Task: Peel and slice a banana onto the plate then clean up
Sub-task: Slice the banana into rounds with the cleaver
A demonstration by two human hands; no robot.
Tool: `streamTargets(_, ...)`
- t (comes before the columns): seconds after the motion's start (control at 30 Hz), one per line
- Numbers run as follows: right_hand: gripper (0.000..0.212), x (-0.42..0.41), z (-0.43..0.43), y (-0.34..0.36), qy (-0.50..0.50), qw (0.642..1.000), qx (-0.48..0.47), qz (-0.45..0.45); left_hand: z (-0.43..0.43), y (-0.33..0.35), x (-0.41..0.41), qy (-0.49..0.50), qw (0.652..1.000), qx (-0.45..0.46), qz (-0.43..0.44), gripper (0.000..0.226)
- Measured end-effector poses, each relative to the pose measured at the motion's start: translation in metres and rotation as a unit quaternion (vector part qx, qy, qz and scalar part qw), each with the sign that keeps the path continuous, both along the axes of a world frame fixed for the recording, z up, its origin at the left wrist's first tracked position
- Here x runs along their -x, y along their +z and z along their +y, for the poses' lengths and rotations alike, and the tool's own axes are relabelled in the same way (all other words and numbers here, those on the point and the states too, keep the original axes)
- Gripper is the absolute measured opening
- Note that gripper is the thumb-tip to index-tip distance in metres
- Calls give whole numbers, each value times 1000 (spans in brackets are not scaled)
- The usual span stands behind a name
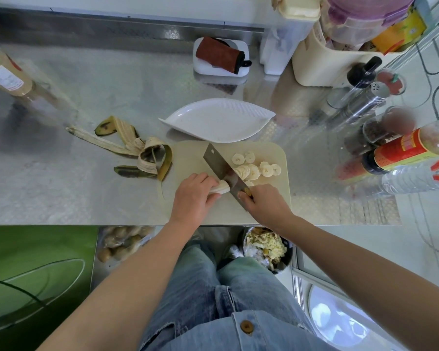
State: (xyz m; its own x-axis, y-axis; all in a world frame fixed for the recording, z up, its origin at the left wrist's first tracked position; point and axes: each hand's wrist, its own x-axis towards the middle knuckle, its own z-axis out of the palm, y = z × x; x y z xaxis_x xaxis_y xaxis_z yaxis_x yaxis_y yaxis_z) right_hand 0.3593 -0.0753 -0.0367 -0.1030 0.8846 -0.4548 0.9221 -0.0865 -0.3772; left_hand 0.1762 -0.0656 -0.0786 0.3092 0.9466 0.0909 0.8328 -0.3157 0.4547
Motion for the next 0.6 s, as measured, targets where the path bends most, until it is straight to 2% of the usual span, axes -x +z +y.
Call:
streamTargets(0.13, 50, -6, 7, 13, -3, 1000, -26, 15, 1, -1, 0, 2, 1000, 9, 1, 28)
streamTargets(0.33, 44, -8, 6, 22, 27, 1000, -2, -11, 0, 1, 1, 1, 1000, 11, 1, 28)
streamTargets(0.6, 47, -4, 2, 14, 23, 1000, 13, -15, 0, 2, -1, 3, 1000, 11, -5, 27)
